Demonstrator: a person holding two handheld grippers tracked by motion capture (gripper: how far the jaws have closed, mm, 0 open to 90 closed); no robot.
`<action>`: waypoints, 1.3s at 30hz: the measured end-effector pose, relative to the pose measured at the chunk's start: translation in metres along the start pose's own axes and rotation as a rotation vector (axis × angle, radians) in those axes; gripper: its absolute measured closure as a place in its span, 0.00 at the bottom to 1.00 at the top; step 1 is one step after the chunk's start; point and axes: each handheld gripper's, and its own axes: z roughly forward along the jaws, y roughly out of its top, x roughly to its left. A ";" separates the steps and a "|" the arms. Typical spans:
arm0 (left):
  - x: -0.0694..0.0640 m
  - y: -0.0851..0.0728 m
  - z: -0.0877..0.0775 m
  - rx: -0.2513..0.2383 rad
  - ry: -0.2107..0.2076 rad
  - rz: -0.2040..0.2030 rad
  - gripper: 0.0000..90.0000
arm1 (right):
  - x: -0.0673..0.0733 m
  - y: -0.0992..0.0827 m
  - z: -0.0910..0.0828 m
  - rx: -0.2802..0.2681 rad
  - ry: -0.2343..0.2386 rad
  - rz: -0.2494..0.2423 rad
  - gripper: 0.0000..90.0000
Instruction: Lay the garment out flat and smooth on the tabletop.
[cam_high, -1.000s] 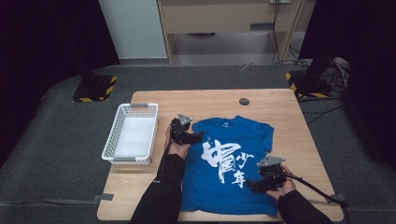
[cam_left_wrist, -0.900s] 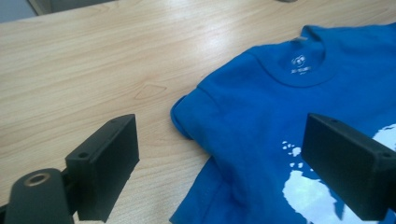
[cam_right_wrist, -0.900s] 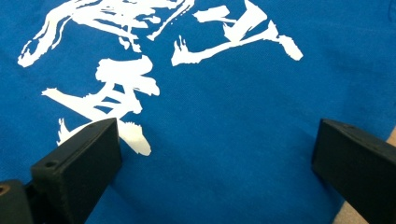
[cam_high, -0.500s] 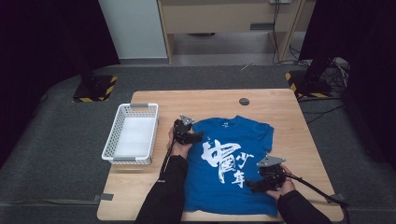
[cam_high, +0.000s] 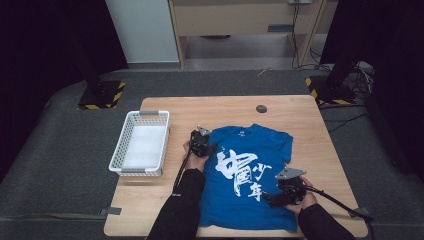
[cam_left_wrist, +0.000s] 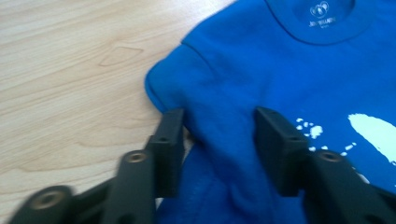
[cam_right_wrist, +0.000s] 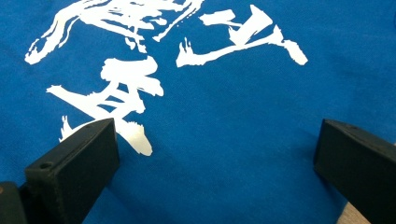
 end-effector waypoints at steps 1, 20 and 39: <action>-0.001 0.000 0.000 0.002 -0.002 -0.004 0.67 | 0.000 0.000 0.000 0.000 0.000 0.000 0.00; -0.023 0.014 -0.021 -0.059 0.027 0.051 0.91 | 0.000 -0.001 0.000 -0.004 0.002 -0.001 0.00; -0.100 0.013 -0.029 -0.039 -0.088 0.221 0.90 | 0.000 -0.001 0.000 -0.005 0.001 -0.002 0.01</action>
